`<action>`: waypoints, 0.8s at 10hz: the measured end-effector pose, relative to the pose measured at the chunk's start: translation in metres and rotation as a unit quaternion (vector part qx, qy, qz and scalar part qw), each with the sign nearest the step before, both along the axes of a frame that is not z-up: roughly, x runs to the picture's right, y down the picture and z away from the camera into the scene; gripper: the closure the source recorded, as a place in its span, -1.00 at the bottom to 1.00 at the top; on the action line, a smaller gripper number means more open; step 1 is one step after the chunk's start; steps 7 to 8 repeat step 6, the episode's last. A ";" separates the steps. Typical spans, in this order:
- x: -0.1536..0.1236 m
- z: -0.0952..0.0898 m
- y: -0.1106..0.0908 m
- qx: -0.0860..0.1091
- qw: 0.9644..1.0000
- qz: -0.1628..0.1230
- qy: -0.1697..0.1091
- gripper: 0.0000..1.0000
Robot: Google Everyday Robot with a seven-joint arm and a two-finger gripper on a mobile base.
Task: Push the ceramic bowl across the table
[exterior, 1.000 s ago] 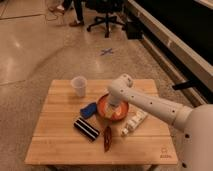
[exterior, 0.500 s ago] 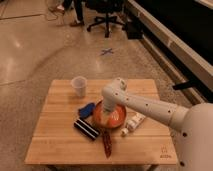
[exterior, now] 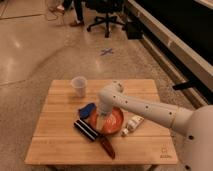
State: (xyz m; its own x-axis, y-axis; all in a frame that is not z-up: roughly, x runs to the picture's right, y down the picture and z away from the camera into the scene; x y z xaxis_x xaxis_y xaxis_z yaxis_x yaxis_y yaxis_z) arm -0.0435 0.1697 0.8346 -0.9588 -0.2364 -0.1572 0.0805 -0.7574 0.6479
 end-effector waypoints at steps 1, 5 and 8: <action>-0.003 -0.005 0.000 -0.001 1.000 -0.001 -0.009 -0.60; 0.000 -0.006 -0.028 0.018 1.000 0.013 -0.020 -0.60; -0.001 -0.007 -0.028 0.018 1.000 0.013 -0.020 -0.60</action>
